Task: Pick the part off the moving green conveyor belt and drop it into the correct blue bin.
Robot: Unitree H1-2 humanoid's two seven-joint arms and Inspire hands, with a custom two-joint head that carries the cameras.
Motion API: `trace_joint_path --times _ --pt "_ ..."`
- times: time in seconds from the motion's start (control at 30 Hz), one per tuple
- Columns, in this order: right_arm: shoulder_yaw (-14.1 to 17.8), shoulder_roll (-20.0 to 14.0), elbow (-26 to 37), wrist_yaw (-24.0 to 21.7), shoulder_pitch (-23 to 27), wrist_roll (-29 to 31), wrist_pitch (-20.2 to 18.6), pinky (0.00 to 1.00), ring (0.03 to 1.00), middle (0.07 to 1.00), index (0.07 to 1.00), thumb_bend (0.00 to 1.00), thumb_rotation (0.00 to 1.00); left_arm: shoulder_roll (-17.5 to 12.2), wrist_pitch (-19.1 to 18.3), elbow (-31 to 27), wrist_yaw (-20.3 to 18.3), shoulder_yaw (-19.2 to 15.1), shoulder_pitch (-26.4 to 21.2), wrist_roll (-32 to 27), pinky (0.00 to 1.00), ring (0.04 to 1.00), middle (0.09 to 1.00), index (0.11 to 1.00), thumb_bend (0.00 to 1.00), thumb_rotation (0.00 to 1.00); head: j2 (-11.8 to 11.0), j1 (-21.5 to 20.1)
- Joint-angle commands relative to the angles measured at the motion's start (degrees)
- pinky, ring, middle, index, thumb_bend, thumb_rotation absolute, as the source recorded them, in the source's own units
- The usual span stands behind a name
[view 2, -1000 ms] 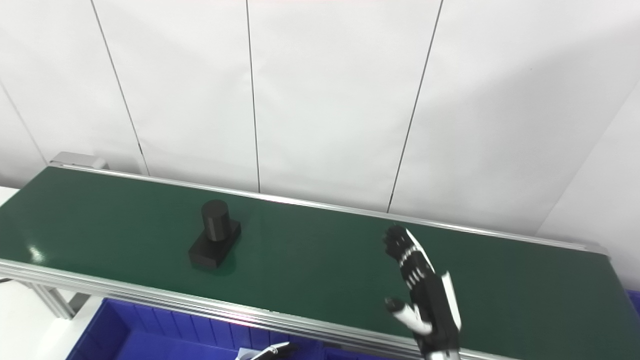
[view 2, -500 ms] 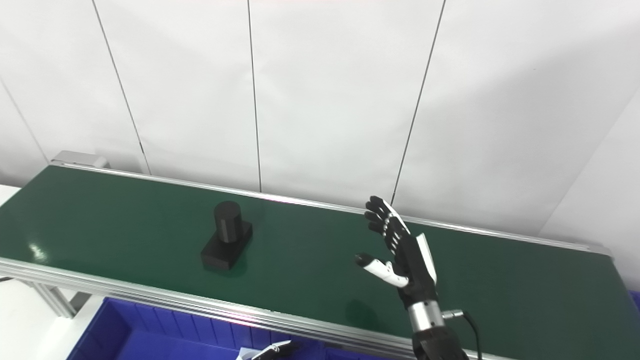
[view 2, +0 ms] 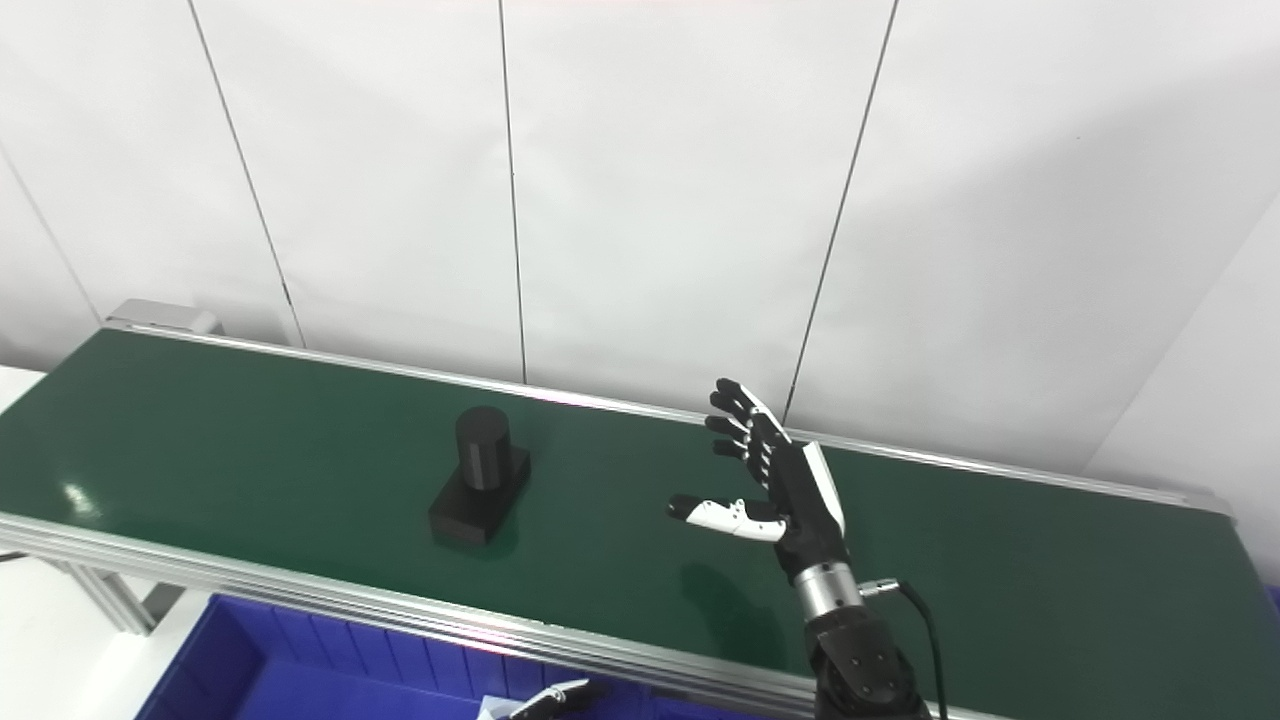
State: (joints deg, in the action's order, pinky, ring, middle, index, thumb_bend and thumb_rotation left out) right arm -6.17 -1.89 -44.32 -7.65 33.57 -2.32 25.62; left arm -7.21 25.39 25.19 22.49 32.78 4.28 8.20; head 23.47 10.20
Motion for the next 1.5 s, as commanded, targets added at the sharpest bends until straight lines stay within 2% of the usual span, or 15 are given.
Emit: trace_joint_path --times 0.0,0.07,0.17,0.3,0.47,0.9,1.47 --pt "-0.9 0.5 -0.3 2.2 3.9 -1.2 1.3 0.77 0.823 0.891 0.911 0.98 0.23 0.4 1.5 -0.7 0.8 0.1 -1.1 0.1 0.76 0.851 0.849 0.794 0.87 0.95 0.0 0.2" --pt "-2.0 0.6 -1.6 4.2 4.9 -2.5 1.3 0.8 0.81 0.883 0.909 0.98 0.2 0.4 1.5 -0.6 0.9 0.1 -1.1 0.3 0.76 0.852 0.848 0.796 0.88 0.96 0.0 0.2" --pt "-2.8 1.3 -3.6 5.6 6.2 -2.9 1.3 0.79 0.797 0.869 0.906 0.98 0.16 0.5 1.5 -0.7 0.8 -0.1 -1.1 0.3 0.76 0.853 0.847 0.796 0.9 0.95 0.1 0.3" --pt "-3.5 2.0 -5.4 6.8 7.3 -3.2 1.3 0.73 0.761 0.857 0.908 0.97 0.09 0.5 1.5 -0.7 0.6 -0.3 -0.9 0.2 0.77 0.856 0.848 0.797 0.9 0.95 0.1 0.4" --pt "-5.1 2.4 -7.4 8.7 8.9 -4.5 1.3 0.69 0.743 0.846 0.902 0.95 0.06 0.4 1.5 -1.0 0.4 -0.3 -0.8 0.2 0.77 0.854 0.846 0.796 0.91 0.95 0.2 0.3" --pt "-9.3 3.0 -15.2 12.2 13.6 -7.8 1.3 0.66 0.75 0.825 0.866 0.95 0.12 0.6 1.5 -0.9 0.1 -0.4 -0.7 0.1 0.77 0.855 0.844 0.796 0.91 0.94 0.1 0.3" --pt "-11.7 2.4 -23.2 13.9 16.8 -10.2 1.3 0.65 0.729 0.82 0.861 0.95 0.18 0.8 1.5 -1.6 0.2 -0.4 -0.5 0.0 0.78 0.854 0.839 0.796 0.91 0.93 0.3 0.8"
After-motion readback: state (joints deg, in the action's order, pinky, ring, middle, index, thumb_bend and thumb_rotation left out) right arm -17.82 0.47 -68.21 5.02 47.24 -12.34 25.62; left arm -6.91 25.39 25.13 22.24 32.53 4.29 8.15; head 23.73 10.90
